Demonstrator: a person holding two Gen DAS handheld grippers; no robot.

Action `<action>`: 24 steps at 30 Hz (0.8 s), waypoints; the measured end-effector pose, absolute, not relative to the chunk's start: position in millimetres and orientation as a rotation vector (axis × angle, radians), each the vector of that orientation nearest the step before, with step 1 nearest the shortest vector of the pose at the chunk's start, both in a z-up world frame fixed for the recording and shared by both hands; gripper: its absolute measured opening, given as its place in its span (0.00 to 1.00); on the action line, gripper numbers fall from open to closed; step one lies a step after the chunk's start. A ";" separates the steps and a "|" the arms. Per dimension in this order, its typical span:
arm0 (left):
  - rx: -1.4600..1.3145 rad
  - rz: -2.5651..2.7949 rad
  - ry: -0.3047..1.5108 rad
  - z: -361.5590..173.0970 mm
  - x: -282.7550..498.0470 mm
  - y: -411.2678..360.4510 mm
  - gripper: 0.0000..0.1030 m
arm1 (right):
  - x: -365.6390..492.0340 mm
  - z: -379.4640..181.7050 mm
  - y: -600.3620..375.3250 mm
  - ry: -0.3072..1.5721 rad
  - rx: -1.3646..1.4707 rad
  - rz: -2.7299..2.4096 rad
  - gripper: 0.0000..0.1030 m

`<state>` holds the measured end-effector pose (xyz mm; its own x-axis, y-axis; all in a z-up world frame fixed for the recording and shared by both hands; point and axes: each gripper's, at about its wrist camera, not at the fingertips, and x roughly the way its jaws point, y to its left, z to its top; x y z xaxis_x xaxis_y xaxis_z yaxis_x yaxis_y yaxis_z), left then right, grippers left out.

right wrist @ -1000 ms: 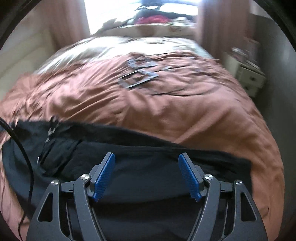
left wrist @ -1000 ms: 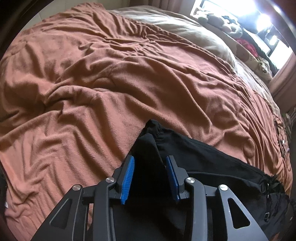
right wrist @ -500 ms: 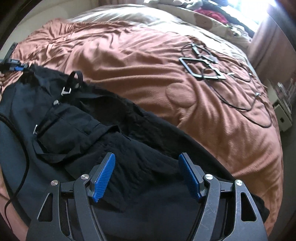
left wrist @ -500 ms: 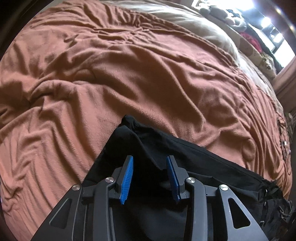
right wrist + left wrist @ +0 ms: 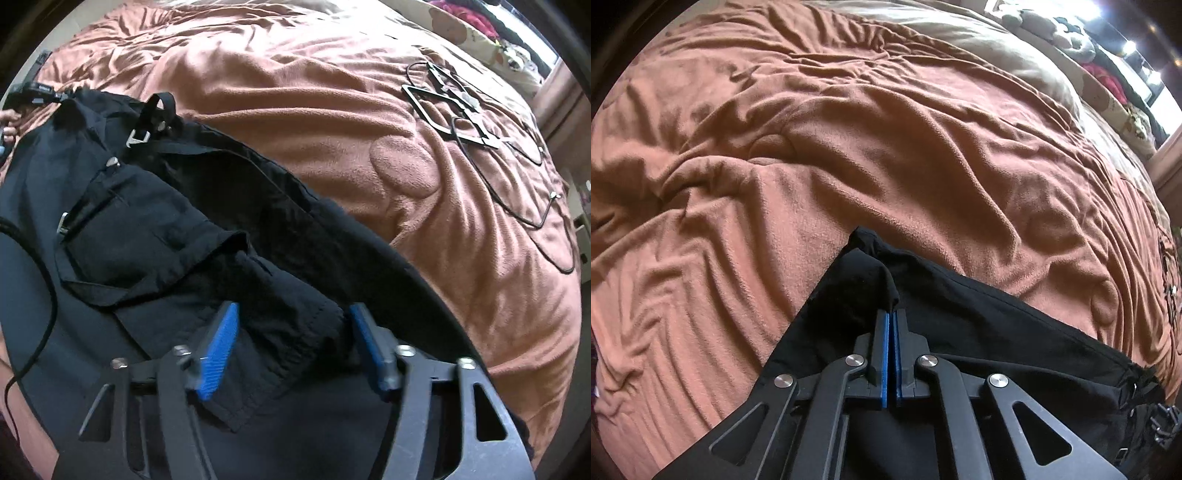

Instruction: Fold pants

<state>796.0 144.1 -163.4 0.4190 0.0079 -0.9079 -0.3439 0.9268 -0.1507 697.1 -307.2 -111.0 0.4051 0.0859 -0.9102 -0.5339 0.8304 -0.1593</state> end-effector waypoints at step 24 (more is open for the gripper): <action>-0.348 0.243 1.081 -160.5 830.0 148.1 0.02 | 696.3 -94.1 -293.0 0.885 -0.496 0.156 0.06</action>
